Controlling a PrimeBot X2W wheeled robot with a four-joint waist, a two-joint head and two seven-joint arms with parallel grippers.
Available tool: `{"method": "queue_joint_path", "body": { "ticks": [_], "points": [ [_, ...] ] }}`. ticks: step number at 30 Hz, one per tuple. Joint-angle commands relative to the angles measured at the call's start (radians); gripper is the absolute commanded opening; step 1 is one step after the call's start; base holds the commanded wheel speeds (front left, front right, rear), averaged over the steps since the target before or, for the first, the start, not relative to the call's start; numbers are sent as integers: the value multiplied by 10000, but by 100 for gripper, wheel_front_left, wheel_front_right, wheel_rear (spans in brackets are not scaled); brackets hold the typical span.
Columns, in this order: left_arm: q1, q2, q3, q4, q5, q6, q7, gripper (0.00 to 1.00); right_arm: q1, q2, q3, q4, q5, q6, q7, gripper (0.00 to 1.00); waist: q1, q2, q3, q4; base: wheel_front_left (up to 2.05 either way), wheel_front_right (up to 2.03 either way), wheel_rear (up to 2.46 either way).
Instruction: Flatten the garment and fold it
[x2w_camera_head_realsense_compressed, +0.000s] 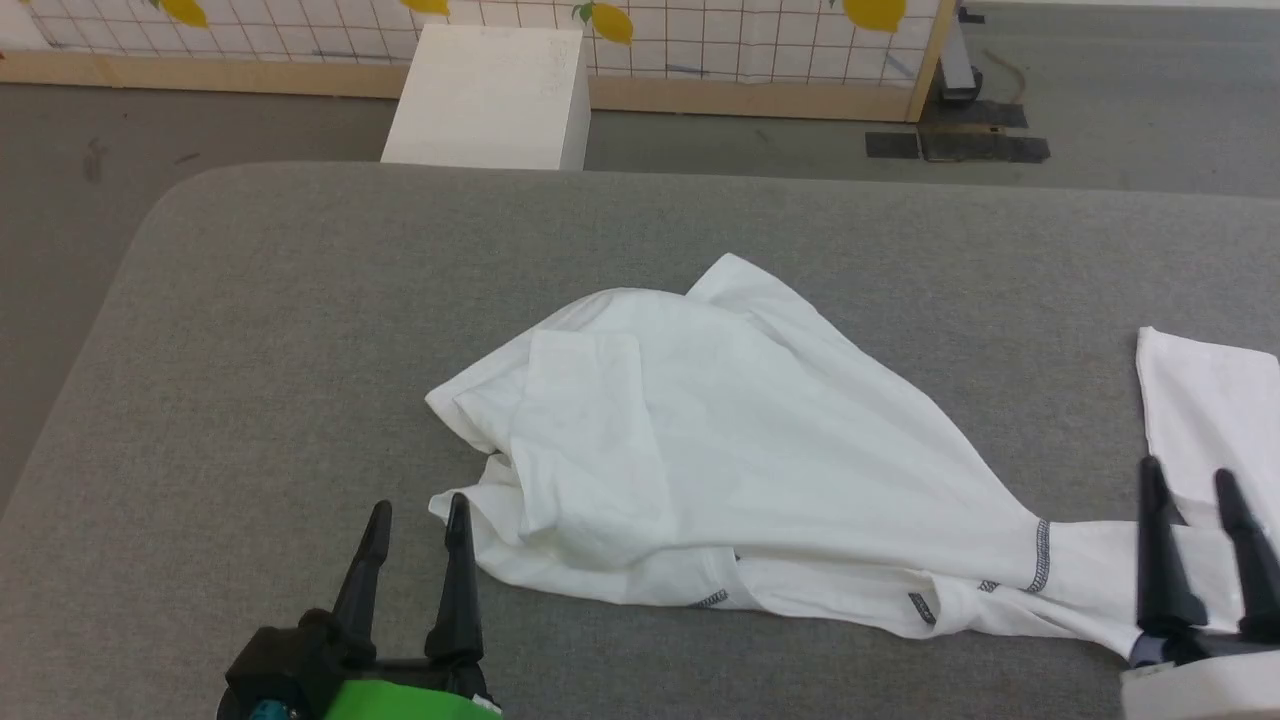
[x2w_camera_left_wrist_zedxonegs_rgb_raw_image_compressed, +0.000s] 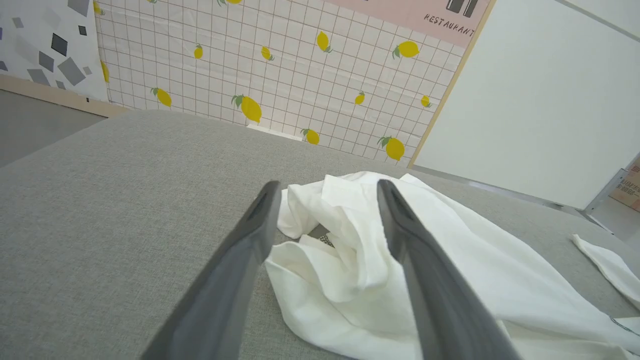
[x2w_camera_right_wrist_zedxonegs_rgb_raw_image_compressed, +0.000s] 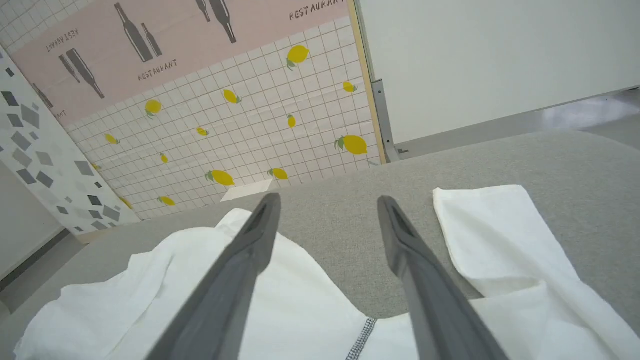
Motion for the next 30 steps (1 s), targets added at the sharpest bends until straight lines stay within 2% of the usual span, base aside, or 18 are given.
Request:
{"method": "queue_joint_path", "body": {
  "ticks": [1,9,14,16,17,22,26,30],
  "points": [
    [108,-22,-18,-33,53,50,-45,100,235,-3,266,21,27,-13,-220,100,0,0,75,31,0,0,0],
    [-384,-15,-102,-58,211,89,-45,100,366,-2,763,458,-193,-13,-650,100,0,0,287,-169,0,0,0],
    [-735,107,-21,-179,353,128,-45,100,-77,-2,882,142,-832,-13,-442,100,0,0,322,-386,0,0,0],
    [-755,104,-9,-241,364,163,-45,100,-522,-2,1080,-172,-1245,-13,76,100,0,0,389,-451,0,0,0],
    [-746,89,-31,-287,310,182,-45,100,-1184,-138,1359,-446,-1494,-13,797,100,0,0,516,-475,0,0,0],
    [-836,38,-244,-312,206,212,-45,100,-3514,-906,1861,-639,-1405,-13,2753,100,0,0,1012,-253,0,0,0],
    [-1076,12,-381,-345,181,214,-45,100,-5276,-1602,2426,-120,-1231,-13,3967,100,0,0,1456,109,0,0,0],
    [-1365,-5,-468,-394,186,230,-45,100,-6736,-2024,3158,1186,-862,-13,5095,100,0,0,1886,506,0,0,0]
  ]
}}
